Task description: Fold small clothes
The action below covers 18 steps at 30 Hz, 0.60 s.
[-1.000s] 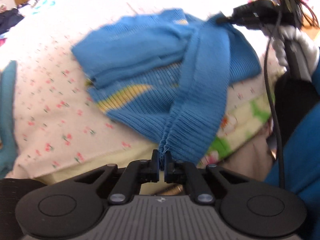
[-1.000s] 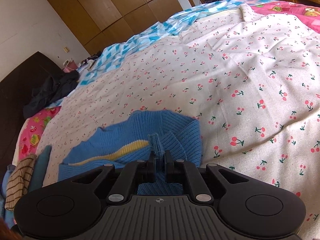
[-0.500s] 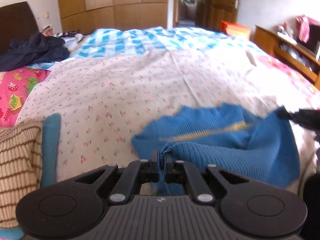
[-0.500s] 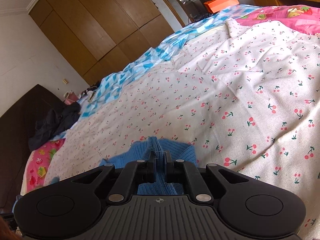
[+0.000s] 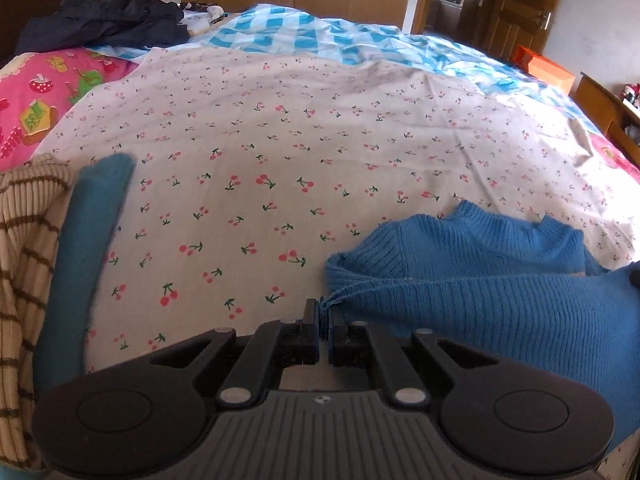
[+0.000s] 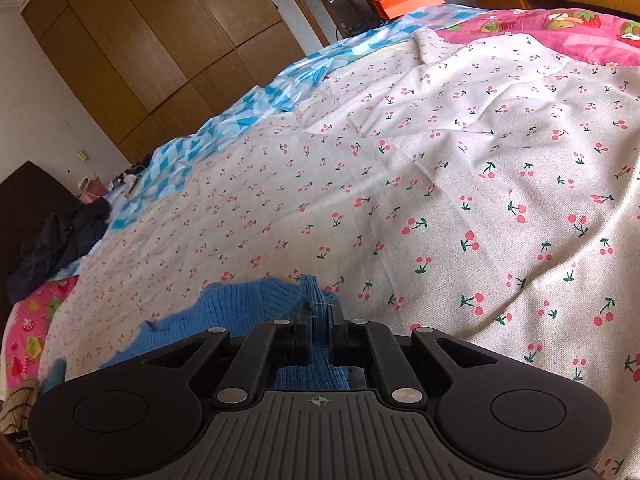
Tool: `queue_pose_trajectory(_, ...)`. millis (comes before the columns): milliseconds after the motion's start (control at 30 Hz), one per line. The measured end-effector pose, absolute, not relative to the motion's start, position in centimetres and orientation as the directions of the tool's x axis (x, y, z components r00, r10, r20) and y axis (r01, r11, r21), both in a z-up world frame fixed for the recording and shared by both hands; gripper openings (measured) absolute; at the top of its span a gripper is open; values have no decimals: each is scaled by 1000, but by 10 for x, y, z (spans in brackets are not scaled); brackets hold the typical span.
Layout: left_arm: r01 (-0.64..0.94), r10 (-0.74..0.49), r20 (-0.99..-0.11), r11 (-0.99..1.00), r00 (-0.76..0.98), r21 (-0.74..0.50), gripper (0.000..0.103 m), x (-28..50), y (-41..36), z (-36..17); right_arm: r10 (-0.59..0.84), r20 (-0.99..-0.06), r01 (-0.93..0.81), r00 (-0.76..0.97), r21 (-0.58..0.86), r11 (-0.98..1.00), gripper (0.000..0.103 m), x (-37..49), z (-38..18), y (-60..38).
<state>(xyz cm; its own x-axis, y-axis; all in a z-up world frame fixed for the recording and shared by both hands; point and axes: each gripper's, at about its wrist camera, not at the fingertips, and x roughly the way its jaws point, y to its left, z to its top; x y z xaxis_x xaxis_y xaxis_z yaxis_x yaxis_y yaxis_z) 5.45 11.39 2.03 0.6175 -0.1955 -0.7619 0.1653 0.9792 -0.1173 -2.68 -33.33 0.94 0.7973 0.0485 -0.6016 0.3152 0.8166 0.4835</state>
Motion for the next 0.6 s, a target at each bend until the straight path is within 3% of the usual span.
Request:
queue_pose_trajectory(200, 190, -240, -684, 970, 689, -149, 11, 62, 111, 54, 54, -433, 215, 900, 547, 809, 7, -35, 37, -332)
queue_pose_trajectory(367, 157, -162, -729, 985, 664, -76, 18, 77, 100, 33, 76, -577, 297, 813, 525, 797, 13, -14, 11, -339)
queue_pose_trajectory(433, 119, -128, -760, 991, 637, -68, 29, 73, 104, 26, 85, -605, 292, 792, 498, 817, 13, -11, 8, -335)
queue_pose_trajectory(567, 112, -186, -774, 983, 605, -149, 50, 44, 119, 26, 88, -596, 273, 798, 489, 829, 40, -17, 10, -329)
queue_pose_trajectory(600, 120, -202, -773, 979, 601, -163, 52, 36, 120, 27, 85, -596, 270, 799, 482, 834, 40, -19, 11, -328)
